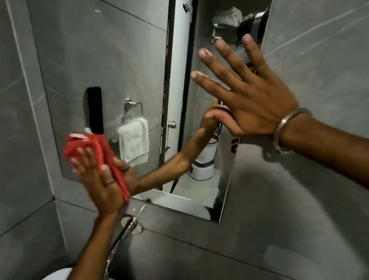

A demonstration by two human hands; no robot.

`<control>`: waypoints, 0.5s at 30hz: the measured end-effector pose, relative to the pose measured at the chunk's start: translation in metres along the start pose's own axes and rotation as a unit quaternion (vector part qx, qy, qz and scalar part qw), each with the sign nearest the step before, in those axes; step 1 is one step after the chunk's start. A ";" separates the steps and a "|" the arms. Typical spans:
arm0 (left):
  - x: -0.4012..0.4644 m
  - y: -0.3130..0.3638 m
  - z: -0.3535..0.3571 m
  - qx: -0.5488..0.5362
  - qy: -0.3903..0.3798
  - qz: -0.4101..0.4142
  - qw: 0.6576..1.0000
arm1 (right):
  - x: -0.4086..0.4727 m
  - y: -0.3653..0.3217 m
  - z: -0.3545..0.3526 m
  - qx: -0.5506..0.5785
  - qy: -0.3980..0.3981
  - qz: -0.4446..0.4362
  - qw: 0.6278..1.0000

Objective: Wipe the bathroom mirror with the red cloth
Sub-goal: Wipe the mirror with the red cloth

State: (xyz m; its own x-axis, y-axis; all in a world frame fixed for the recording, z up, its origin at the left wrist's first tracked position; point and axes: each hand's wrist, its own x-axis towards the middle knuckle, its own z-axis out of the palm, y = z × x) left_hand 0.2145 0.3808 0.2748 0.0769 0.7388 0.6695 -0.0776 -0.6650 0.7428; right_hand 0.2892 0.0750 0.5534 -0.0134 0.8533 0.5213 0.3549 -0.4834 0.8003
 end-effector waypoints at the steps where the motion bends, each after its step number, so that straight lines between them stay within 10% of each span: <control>1: -0.014 0.012 0.004 -0.001 -0.010 0.021 1.000 | 0.000 0.000 0.000 0.004 0.002 -0.001 1.000; 15: -0.201 0.167 0.060 0.013 -0.101 0.234 0.967 | -0.002 0.002 -0.003 -0.006 0.012 -0.005 1.000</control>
State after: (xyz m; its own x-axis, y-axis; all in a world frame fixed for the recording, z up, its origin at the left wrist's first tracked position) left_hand 0.2460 0.1149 0.2644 0.2331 0.3211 0.9179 -0.1254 -0.9261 0.3558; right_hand 0.2866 0.0718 0.5550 -0.0402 0.8532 0.5200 0.3432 -0.4770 0.8091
